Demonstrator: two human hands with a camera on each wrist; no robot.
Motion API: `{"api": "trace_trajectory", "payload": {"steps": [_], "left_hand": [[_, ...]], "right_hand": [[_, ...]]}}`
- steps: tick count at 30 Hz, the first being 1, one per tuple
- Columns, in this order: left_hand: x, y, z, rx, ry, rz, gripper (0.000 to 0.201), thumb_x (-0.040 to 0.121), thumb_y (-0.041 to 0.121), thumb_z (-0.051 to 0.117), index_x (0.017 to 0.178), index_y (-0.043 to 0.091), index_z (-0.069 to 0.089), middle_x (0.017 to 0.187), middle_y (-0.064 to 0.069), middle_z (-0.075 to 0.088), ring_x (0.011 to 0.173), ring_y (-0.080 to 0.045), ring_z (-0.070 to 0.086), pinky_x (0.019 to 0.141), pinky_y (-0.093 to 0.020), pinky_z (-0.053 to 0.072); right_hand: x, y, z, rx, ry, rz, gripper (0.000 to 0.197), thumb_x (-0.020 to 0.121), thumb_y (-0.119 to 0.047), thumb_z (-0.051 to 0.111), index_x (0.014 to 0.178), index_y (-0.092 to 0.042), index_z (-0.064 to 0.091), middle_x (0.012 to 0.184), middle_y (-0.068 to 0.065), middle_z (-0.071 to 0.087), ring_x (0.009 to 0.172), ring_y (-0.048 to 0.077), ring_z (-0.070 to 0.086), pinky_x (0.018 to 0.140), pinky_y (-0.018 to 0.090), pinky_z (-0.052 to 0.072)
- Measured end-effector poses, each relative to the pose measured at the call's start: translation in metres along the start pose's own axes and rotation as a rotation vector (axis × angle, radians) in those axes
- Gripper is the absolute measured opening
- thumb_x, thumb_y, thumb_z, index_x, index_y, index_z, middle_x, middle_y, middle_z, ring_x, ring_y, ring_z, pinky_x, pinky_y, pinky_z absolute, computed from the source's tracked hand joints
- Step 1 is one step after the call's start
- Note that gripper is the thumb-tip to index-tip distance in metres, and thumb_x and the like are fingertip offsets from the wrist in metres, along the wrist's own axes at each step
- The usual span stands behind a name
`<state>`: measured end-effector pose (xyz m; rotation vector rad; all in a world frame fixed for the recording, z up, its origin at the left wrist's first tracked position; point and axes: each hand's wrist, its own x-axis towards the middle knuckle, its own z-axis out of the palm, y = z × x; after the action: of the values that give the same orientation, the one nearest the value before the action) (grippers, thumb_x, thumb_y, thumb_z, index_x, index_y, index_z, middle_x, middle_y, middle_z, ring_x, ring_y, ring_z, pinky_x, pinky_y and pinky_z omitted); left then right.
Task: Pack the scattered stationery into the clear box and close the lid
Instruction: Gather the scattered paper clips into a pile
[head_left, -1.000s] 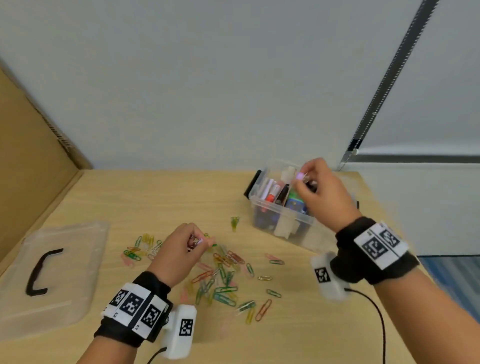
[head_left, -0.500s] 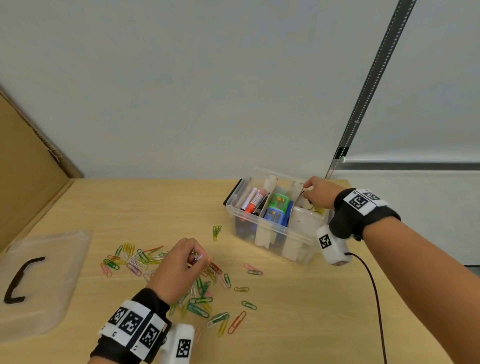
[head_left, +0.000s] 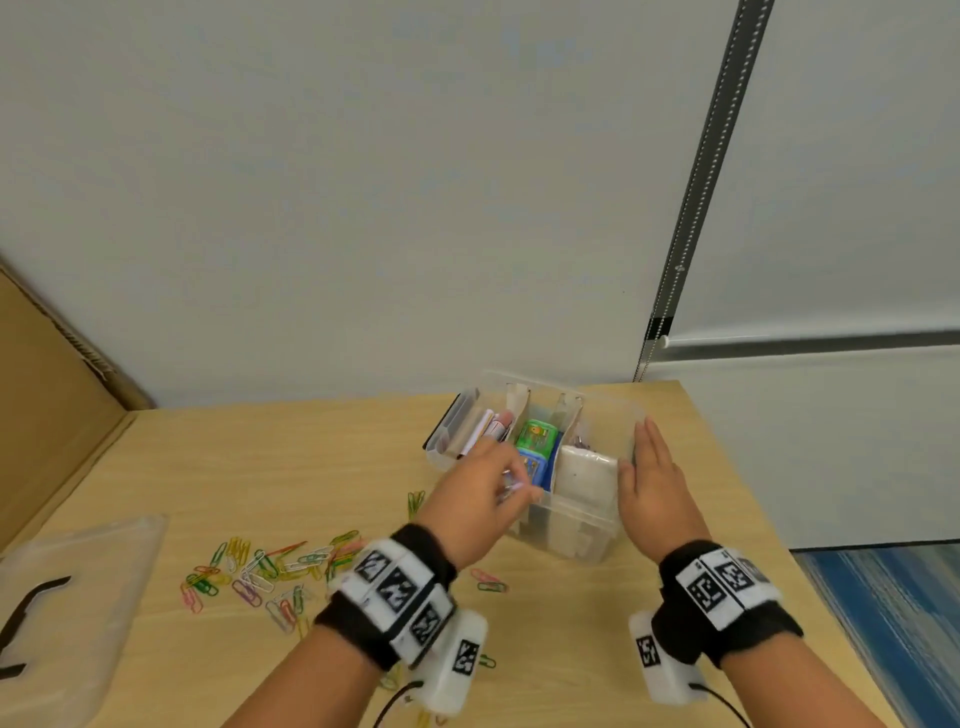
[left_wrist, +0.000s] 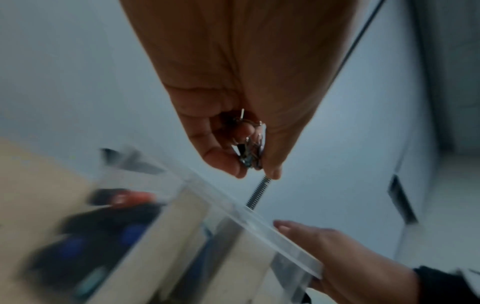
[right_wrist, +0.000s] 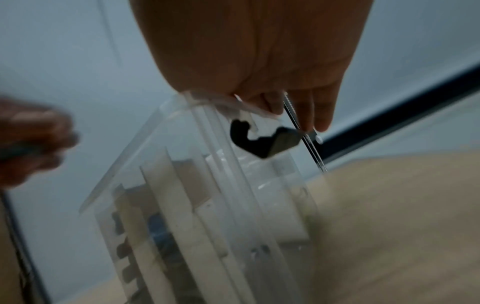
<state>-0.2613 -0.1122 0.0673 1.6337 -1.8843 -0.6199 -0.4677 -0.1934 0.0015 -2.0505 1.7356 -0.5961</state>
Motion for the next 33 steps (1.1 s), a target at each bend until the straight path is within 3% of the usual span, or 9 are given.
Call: {"api": "trace_trajectory", "payload": {"steps": [2, 5, 12, 16, 20, 24, 27, 31, 33], "left_hand": [[0.032, 0.024, 0.012, 0.087, -0.053, 0.062, 0.015, 0.090, 0.032, 0.059, 0.088, 0.018, 0.054, 0.101, 0.003, 0.050, 0.103, -0.016, 0.051, 0.093, -0.032, 0.040], [0.083, 0.050, 0.032, 0.264, -0.116, 0.073, 0.017, 0.090, 0.028, 0.058, 0.096, 0.012, 0.056, 0.104, -0.005, 0.049, 0.089, -0.025, 0.055, 0.077, -0.031, 0.038], [0.156, 0.060, 0.061, 0.722, -0.313, 0.108, 0.031, 0.088, 0.011, 0.060, 0.116, 0.000, 0.054, 0.122, -0.017, 0.046, 0.101, -0.037, 0.059, 0.070, -0.035, 0.042], [0.170, 0.052, 0.081, 0.829, -0.516, 0.048, 0.033, 0.072, 0.021, 0.077, 0.096, 0.013, 0.057, 0.095, -0.009, 0.058, 0.082, -0.033, 0.064, 0.072, -0.038, 0.055], [0.182, 0.050, 0.095, 0.895, -0.675, -0.053, 0.016, 0.075, 0.021, 0.073, 0.075, 0.017, 0.058, 0.072, -0.001, 0.060, 0.080, -0.029, 0.066, 0.075, -0.038, 0.056], [0.147, 0.059, 0.066, 0.723, -0.463, 0.033, 0.030, 0.090, 0.013, 0.053, 0.120, 0.013, 0.057, 0.113, -0.007, 0.064, 0.102, -0.026, 0.062, 0.081, -0.033, 0.048], [0.100, 0.062, 0.036, 0.410, -0.177, 0.103, 0.031, 0.095, 0.015, 0.040, 0.121, 0.020, 0.055, 0.121, -0.003, 0.061, 0.107, -0.022, 0.058, 0.093, -0.038, 0.047], [0.028, 0.028, 0.011, 0.208, 0.123, 0.131, 0.031, 0.098, 0.021, 0.039, 0.126, 0.023, 0.052, 0.128, 0.008, 0.051, 0.117, -0.007, 0.047, 0.101, -0.024, 0.039], [-0.007, -0.003, 0.001, 0.211, 0.190, 0.051, 0.033, 0.098, 0.021, 0.039, 0.129, 0.027, 0.049, 0.132, 0.011, 0.047, 0.119, -0.001, 0.042, 0.104, -0.019, 0.034]], "right_hand": [[0.001, 0.004, 0.005, 0.046, 0.032, -0.019, 0.056, 0.101, -0.027, 0.025, 0.152, -0.011, 0.010, 0.161, 0.000, 0.002, 0.146, 0.022, 0.016, 0.116, 0.033, 0.018], [0.000, 0.005, 0.007, 0.073, 0.036, -0.019, 0.055, 0.101, -0.029, 0.023, 0.152, -0.013, 0.009, 0.161, -0.003, 0.000, 0.146, 0.021, 0.015, 0.116, 0.032, 0.017], [-0.004, -0.001, 0.002, 0.122, 0.024, 0.005, 0.056, 0.101, -0.032, 0.021, 0.153, -0.018, 0.006, 0.161, -0.007, -0.003, 0.145, 0.022, 0.016, 0.115, 0.033, 0.020], [-0.005, -0.004, -0.001, 0.141, 0.023, 0.009, 0.055, 0.101, -0.032, 0.020, 0.153, -0.020, 0.006, 0.161, -0.007, -0.002, 0.145, 0.023, 0.016, 0.114, 0.033, 0.021], [-0.006, -0.004, -0.001, 0.135, 0.021, 0.014, 0.054, 0.101, -0.032, 0.020, 0.153, -0.022, 0.006, 0.160, -0.010, -0.003, 0.144, 0.023, 0.017, 0.112, 0.035, 0.026], [-0.007, -0.005, -0.002, 0.116, 0.005, 0.021, 0.055, 0.101, -0.032, 0.020, 0.153, -0.020, 0.005, 0.160, -0.009, -0.004, 0.144, 0.023, 0.016, 0.112, 0.035, 0.027], [-0.006, -0.005, -0.003, 0.059, -0.015, 0.032, 0.055, 0.102, -0.030, 0.021, 0.153, -0.017, 0.005, 0.161, -0.005, -0.004, 0.144, 0.024, 0.017, 0.113, 0.036, 0.025], [-0.013, -0.015, -0.009, -0.134, -0.003, 0.040, 0.057, 0.101, -0.033, 0.022, 0.152, -0.015, 0.007, 0.161, 0.000, -0.002, 0.147, 0.029, 0.008, 0.119, 0.043, 0.016], [-0.027, -0.032, -0.011, -0.158, 0.075, -0.089, 0.056, 0.099, -0.033, 0.021, 0.151, -0.013, 0.015, 0.160, 0.002, 0.007, 0.147, 0.026, 0.008, 0.120, 0.042, 0.014]]}}
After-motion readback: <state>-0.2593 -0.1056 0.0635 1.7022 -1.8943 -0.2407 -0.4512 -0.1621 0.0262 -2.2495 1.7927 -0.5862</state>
